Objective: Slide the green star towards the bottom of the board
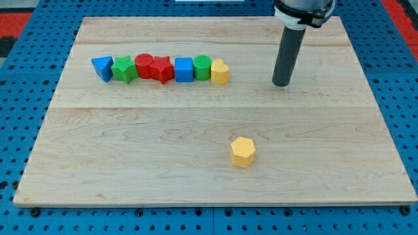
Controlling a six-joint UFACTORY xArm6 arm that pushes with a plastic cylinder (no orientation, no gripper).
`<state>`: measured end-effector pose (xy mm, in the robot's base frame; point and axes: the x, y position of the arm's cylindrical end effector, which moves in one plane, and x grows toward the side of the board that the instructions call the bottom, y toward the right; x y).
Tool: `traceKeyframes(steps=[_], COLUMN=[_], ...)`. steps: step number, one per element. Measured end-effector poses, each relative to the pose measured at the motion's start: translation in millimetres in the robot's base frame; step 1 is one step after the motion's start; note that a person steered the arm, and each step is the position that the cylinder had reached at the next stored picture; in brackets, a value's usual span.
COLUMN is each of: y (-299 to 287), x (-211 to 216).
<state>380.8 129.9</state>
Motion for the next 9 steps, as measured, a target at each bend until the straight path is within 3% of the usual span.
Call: traceKeyframes(steps=[3, 4, 7, 9], y=[-83.8, -135.1, -142.5, -192.8], x=[-66.9, -58.7, 31.6, 56.5])
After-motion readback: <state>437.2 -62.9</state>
